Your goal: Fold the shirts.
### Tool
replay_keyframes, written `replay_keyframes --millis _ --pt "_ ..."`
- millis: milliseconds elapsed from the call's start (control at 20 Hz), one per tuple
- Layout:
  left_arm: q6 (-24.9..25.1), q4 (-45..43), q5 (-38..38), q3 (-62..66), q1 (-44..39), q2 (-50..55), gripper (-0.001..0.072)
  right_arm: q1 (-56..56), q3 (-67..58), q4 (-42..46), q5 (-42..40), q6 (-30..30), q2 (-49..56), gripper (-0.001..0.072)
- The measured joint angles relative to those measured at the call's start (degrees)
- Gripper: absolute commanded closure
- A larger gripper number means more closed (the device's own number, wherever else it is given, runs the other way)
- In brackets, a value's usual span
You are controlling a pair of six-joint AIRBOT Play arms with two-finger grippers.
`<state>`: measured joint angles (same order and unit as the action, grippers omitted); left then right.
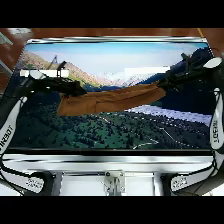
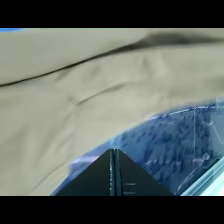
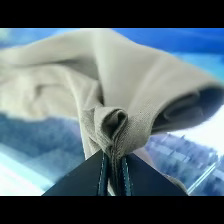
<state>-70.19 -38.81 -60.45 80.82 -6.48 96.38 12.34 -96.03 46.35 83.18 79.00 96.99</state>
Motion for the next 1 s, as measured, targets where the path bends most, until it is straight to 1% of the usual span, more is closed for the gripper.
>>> replay_keyframes --millis 200,400,500,650,750,850,1000 --pt "-0.8 5.0 8.6 -1.1 -10.7 2.2 0.0666 0.0 0.0 0.4 5.4 2.9 -9.7 0.0637" --pt "-1.0 11.8 16.2 -1.4 -20.6 6.0 0.0666 0.0 0.0 0.9 9.2 6.0 -16.7 0.0636" --pt "-1.0 16.0 18.3 -1.4 -24.7 8.4 0.0666 0.0 0.0 1.2 10.5 7.3 -19.1 0.0636" --pt "-0.6 24.8 20.7 -1.4 -29.7 12.0 0.0665 0.0 0.0 1.6 12.6 8.9 -21.3 0.0636" --pt "0.6 31.3 21.8 -1.4 -31.6 14.0 0.0666 0.0 0.0 1.8 13.9 9.7 -22.1 0.0636" --pt "3.3 36.9 22.2 -1.4 -32.2 15.0 0.0667 0.0 0.0 1.9 14.6 10.4 -22.6 0.0636" --pt "7.6 40.5 22.4 -1.4 -29.7 13.9 0.0669 -0.2 0.0 2.2 13.9 11.3 -22.9 0.0636"
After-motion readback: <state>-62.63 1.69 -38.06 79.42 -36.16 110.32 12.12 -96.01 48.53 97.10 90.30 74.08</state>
